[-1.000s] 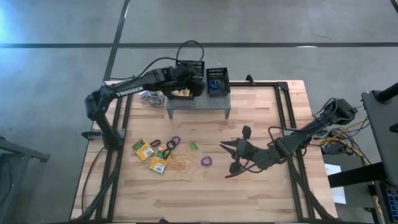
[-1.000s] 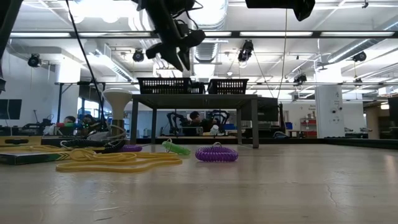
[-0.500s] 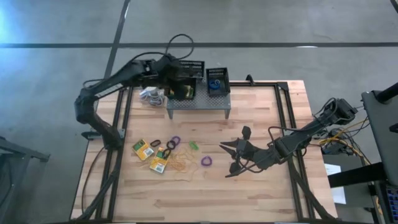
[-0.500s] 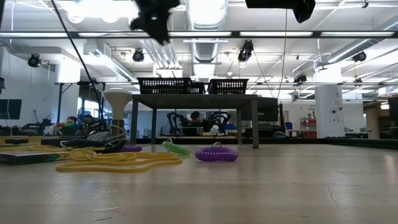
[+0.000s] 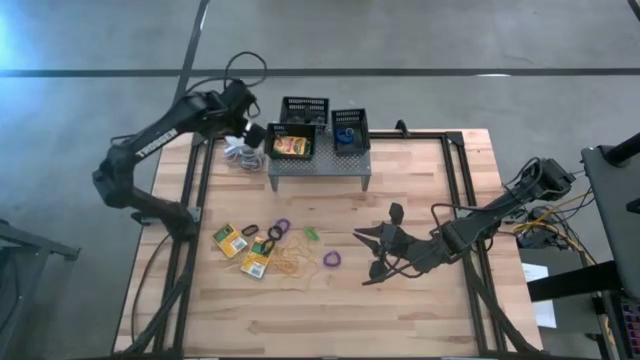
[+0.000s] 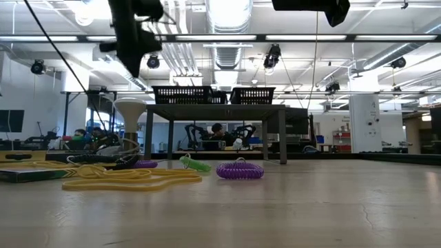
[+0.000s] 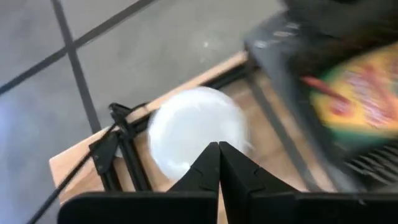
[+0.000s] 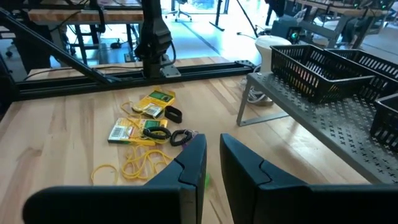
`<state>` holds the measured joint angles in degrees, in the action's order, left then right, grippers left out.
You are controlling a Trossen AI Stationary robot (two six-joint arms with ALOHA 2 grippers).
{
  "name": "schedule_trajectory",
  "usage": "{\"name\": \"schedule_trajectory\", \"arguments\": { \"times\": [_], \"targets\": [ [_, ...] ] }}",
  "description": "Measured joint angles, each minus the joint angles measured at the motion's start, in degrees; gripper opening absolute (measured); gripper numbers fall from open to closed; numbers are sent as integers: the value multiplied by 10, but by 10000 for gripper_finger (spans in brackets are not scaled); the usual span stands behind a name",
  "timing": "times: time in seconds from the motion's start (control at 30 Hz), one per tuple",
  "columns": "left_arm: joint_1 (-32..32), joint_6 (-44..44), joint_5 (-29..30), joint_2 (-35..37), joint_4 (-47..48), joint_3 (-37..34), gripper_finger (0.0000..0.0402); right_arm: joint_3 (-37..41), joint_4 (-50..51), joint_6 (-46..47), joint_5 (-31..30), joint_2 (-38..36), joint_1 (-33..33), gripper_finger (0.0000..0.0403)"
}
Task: Pick & Place Office Desk Supplies
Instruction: Adjust the black bins
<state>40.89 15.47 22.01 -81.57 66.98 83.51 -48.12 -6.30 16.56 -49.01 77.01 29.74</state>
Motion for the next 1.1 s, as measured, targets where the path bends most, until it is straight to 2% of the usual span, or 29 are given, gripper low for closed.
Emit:
{"name": "schedule_trajectory", "arguments": {
  "times": [0.13, 0.43, 0.7, 1.1],
  "targets": [
    [33, -38, -37, -3, -85, -48, 4, 0, -2, 0, 0, 0, 0, 43],
    [30, -64, -96, -4, -217, -117, 3, 0, -22, -1, 0, 0, 0, 43],
    [14, -69, -125, -4, -237, -135, 3, 0, -25, -2, 0, 0, 0, 43],
    [-42, -31, -133, -4, -259, -134, 4, 0, -29, -2, -1, 0, 0, 43]
  ]
}}
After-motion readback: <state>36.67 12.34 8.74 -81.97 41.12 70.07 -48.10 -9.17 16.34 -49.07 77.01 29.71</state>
